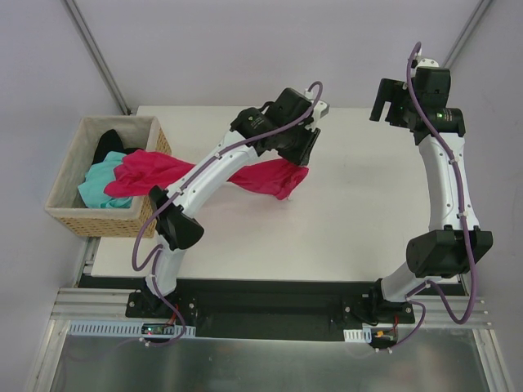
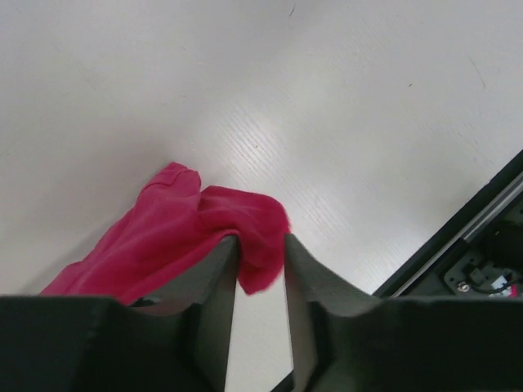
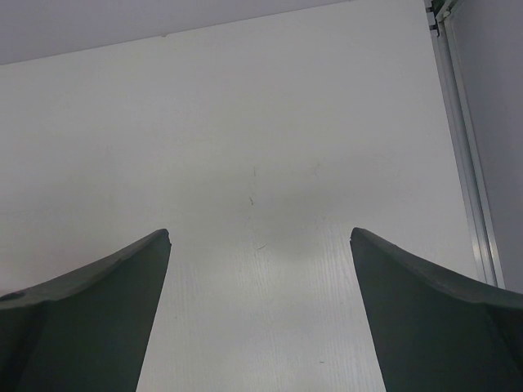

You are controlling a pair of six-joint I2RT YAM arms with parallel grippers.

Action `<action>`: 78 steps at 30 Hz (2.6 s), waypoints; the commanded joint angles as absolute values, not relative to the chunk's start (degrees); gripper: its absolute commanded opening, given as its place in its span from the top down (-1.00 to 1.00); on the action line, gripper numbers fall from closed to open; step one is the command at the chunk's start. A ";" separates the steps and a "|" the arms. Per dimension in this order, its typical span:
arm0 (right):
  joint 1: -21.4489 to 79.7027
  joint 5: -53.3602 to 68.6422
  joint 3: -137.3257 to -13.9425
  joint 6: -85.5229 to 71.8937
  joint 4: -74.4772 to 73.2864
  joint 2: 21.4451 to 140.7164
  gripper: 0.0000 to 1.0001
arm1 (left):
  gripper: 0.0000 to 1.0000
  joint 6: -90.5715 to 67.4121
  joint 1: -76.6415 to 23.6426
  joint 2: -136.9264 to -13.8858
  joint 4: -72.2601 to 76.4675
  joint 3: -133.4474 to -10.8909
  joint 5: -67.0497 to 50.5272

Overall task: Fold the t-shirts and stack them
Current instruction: Move the tshirt to the center of the board

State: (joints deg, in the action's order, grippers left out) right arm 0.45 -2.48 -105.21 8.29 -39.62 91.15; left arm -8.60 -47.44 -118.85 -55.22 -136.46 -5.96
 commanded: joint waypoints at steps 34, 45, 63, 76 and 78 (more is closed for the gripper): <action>0.17 1.76 -103.97 6.07 -37.00 89.03 -0.94 | -0.15 -20.83 -33.33 -101.27 -52.82 -117.00 16.61; 0.09 3.25 -105.12 5.27 -36.91 90.96 -0.94 | -0.17 -24.78 -22.42 -91.94 -52.82 -105.91 21.88; 0.97 3.78 -108.72 4.75 -37.62 94.31 -0.94 | -0.17 -29.97 -12.75 -84.82 -54.05 -95.01 22.23; 5.18 2.37 -108.28 6.33 -36.83 95.54 -0.97 | -0.10 -32.17 -7.65 -82.35 -57.83 -92.46 25.57; 5.54 2.11 -108.81 6.50 -36.83 95.71 -0.98 | -0.07 -32.78 -6.95 -81.92 -58.80 -91.76 26.19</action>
